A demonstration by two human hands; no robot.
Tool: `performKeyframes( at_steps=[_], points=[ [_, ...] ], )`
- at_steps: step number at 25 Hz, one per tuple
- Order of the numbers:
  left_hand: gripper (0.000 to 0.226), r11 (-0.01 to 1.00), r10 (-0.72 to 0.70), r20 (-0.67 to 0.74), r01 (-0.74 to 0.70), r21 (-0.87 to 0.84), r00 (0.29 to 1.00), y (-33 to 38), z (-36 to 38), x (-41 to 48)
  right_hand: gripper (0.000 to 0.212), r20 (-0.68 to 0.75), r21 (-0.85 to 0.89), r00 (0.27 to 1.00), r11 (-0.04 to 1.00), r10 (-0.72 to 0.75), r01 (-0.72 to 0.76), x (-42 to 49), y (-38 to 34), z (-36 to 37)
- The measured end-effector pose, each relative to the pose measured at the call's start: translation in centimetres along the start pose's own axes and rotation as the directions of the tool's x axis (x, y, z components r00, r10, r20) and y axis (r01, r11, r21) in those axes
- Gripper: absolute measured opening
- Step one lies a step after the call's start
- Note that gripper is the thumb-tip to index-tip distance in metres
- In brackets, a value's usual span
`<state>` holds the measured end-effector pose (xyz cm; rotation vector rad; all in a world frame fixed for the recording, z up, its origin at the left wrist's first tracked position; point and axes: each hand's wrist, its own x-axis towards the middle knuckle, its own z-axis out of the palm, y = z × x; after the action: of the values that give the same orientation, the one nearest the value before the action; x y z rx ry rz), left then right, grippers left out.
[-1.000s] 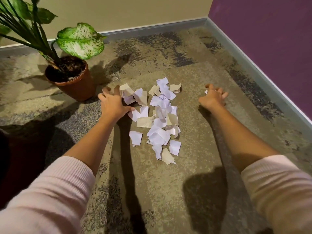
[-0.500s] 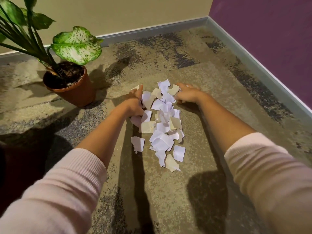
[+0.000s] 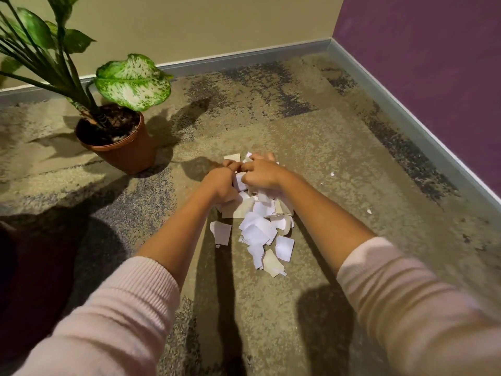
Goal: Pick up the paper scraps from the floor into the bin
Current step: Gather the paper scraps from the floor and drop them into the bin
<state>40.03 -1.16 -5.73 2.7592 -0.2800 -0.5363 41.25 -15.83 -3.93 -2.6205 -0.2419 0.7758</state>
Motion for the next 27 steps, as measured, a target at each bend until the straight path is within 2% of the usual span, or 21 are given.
performKeyframes(
  at_steps=[3,5,7,9,12,17,18,20,22,25,27],
  points=[
    [0.069,0.998,0.06,-0.032,-0.06,0.003,0.998,0.6,1.4,-2.0,0.054,-0.009,0.067,1.0,0.998,-0.01,0.01,-2.8,0.3,0.9],
    [0.06,0.996,0.084,-0.035,-0.084,-0.012,0.996,1.0,2.0,-3.8,0.048,0.012,0.021,0.999,0.999,-0.031,0.031,-4.6,0.2,1.7],
    [0.055,0.995,0.096,-0.013,-0.097,-0.013,0.995,1.7,2.3,-6.2,0.046,0.026,0.059,1.0,0.998,0.006,-0.007,-6.7,0.0,2.7],
    [0.06,0.995,0.1,0.033,-0.099,-0.011,0.994,2.4,2.7,-8.8,0.049,0.042,0.081,0.999,0.996,0.031,-0.034,-9.1,0.0,3.6],
    [0.074,0.995,0.103,0.115,-0.103,0.0,0.988,3.3,3.1,-12.8,0.056,0.06,0.001,0.998,1.0,0.028,-0.028,-12.4,0.1,5.2],
    [0.095,0.992,0.127,0.202,-0.123,-0.03,0.971,3.5,3.6,-16.4,0.05,0.056,-0.078,0.998,0.997,-0.005,0.009,-16.1,1.3,6.7],
    [0.098,0.991,0.133,0.195,-0.13,-0.03,0.972,3.4,3.5,-17.0,0.054,0.016,-0.059,1.0,0.998,-0.024,0.025,-16.6,1.7,6.5],
    [0.107,0.993,0.115,0.191,-0.112,-0.026,0.975,3.1,3.0,-18.0,0.076,-0.08,-0.003,0.996,0.999,-0.041,0.041,-17.6,2.9,5.6],
    [0.121,1.0,0.005,0.253,0.001,-0.022,0.968,2.6,2.5,-18.4,0.103,-0.119,0.033,0.993,0.999,-0.009,0.013,-18.5,4.5,4.6],
    [0.133,0.98,-0.094,0.403,0.015,0.196,0.91,2.3,3.0,-18.0,0.135,-0.003,0.026,0.988,0.987,0.156,-0.156,-19.8,6.8,4.0],
    [0.151,0.97,-0.154,0.417,0.058,0.235,0.896,3.0,3.9,-18.4,0.145,0.084,-0.067,0.969,0.972,0.232,-0.227,-20.2,6.9,4.9]
  ],
)
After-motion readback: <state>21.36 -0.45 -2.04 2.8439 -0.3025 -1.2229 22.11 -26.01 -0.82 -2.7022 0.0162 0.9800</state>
